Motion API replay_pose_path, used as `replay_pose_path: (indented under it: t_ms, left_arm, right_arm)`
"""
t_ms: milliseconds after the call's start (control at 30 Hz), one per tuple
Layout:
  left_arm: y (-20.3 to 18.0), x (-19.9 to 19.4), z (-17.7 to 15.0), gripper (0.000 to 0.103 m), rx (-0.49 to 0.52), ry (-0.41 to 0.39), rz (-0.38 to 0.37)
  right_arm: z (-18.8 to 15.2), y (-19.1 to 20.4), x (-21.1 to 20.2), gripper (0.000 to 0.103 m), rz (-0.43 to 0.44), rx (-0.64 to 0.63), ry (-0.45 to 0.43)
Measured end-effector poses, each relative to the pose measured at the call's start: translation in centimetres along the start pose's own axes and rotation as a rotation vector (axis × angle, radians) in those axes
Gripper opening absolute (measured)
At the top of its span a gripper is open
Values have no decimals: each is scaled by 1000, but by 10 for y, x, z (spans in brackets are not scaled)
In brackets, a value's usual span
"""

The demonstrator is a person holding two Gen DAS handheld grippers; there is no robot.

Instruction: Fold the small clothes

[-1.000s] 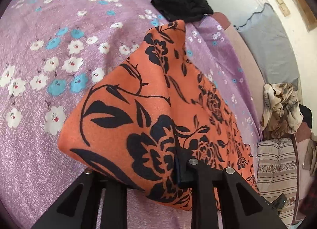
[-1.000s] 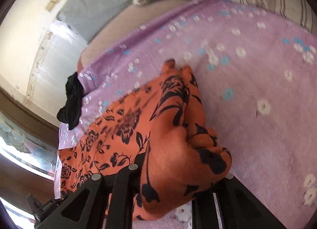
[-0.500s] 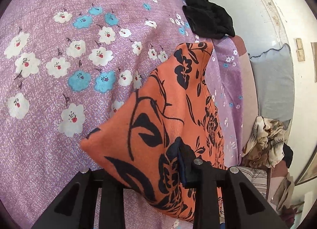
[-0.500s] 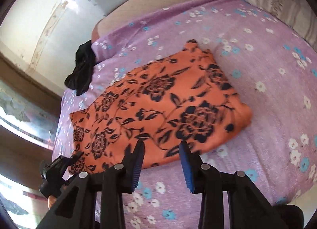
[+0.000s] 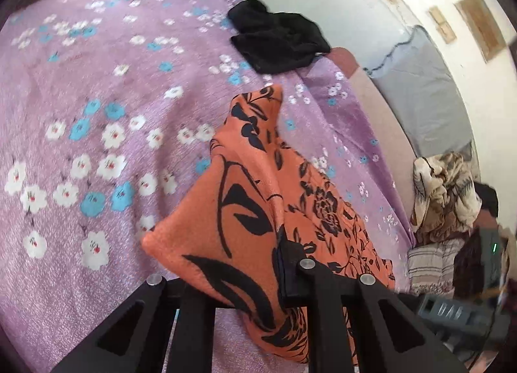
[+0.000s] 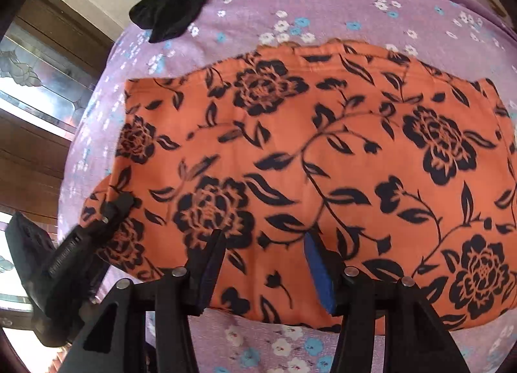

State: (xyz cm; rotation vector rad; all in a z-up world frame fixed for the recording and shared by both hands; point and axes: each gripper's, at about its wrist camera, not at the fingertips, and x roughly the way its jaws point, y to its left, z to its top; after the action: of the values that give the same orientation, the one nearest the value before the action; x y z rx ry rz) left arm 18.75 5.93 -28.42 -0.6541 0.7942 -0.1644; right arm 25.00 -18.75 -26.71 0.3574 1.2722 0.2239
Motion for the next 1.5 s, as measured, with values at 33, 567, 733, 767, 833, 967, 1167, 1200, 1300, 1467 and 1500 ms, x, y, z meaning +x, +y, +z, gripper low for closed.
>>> replay_pose_path:
  t_ms: [33, 567, 733, 767, 833, 967, 1167, 1200, 1300, 1467, 1500]
  left_arm:
    - [-13, -4, -2, 15, 76, -27, 11]
    - [-121, -7, -88, 14, 817, -181, 55]
    - [-141, 0, -114, 14, 925, -166, 11]
    - [-144, 1, -116, 14, 929, -155, -11]
    - [-153, 0, -121, 14, 938, -146, -58]
    - [-181, 0, -126, 14, 951, -113, -182]
    - [-221, 25, -149, 16, 977, -44, -271]
    - [-226, 30, -157, 18, 992, -26, -270]
    - [-237, 34, -178, 32, 1064, 40, -276]
    - [-242, 4, -195, 62, 1216, 49, -377]
    - [-240, -4, -193, 63, 1247, 33, -392]
  right_arm:
    - [9, 5, -9, 57, 26, -2, -19]
    - [105, 75, -5, 72, 24, -179, 56]
    - [103, 57, -18, 41, -141, -296, 11]
    - [103, 49, -20, 28, -175, -328, 7]
    - [103, 25, -31, 21, -200, -316, -24]
    - [103, -31, -56, 19, -189, -247, -85]
    - [100, -97, -81, 19, -174, -196, -169]
    - [99, -107, -79, 19, -185, -193, -167]
    - [94, -139, -67, 19, -201, -160, -153]
    - [85, -191, -54, 19, -236, -74, -185]
    - [84, -201, -52, 19, -232, -48, -185]
